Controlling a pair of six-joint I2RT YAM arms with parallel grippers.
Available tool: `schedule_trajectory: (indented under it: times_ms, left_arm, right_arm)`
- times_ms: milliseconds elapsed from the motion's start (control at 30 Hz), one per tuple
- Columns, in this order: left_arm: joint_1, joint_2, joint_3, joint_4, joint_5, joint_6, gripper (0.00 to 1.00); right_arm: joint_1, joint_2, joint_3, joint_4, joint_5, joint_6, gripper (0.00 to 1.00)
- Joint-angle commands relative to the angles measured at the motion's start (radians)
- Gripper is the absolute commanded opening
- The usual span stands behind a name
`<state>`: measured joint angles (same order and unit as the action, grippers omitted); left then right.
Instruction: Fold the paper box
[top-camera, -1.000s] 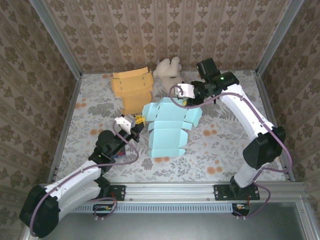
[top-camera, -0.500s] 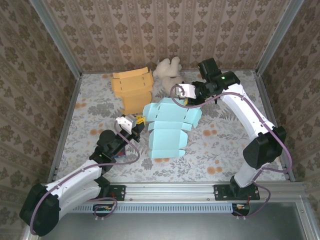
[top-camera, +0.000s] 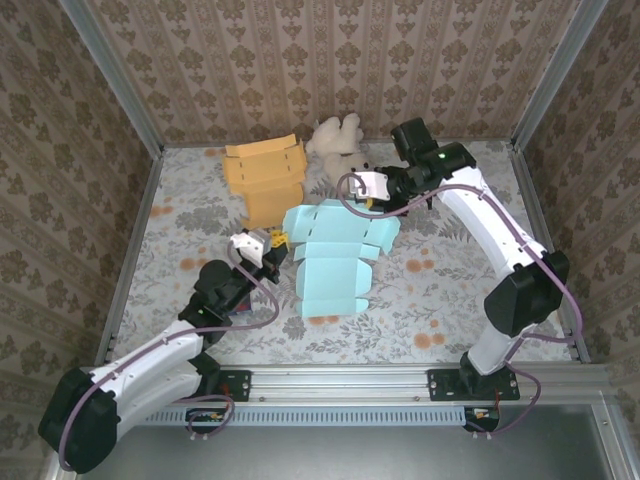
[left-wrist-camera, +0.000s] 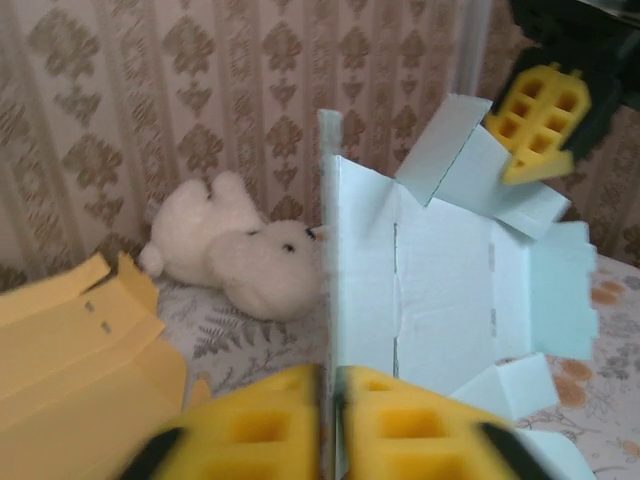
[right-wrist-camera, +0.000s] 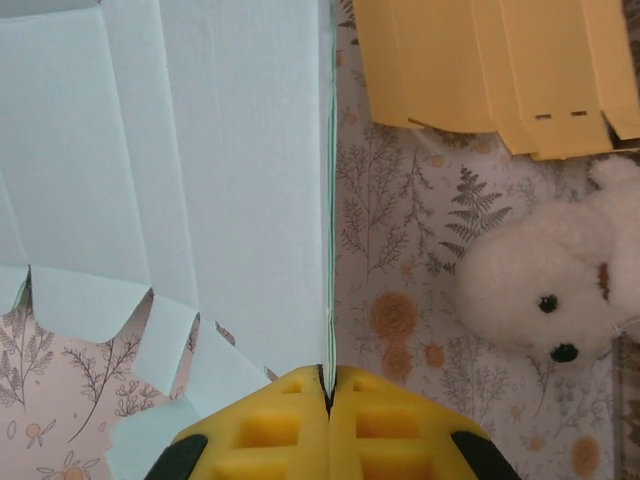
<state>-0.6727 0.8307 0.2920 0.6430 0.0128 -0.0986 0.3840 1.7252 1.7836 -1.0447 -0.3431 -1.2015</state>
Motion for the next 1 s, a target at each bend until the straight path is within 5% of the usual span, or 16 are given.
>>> schedule_trajectory:
  times_ms: [0, 300, 600, 967]
  left_arm:
    - [0.002, -0.058, 0.097, -0.135, -0.146, -0.139, 0.24]
    - [-0.106, -0.130, 0.158, -0.329, -0.065, -0.427, 0.18]
    - [-0.241, 0.128, 0.226, -0.257, -0.043, -0.477, 0.14]
    - [-0.166, 0.389, 0.285, -0.241, -0.091, -0.511, 0.08]
  right_arm:
    - [0.010, 0.069, 0.088, -0.128, 0.082, 0.036, 0.00]
    - [0.073, 0.224, 0.259, -0.329, 0.204, 0.140, 0.00]
    - [0.078, 0.266, 0.273, -0.394, 0.199, 0.180, 0.00]
    - [0.047, 0.256, 0.188, -0.344, 0.178, 0.139, 0.00]
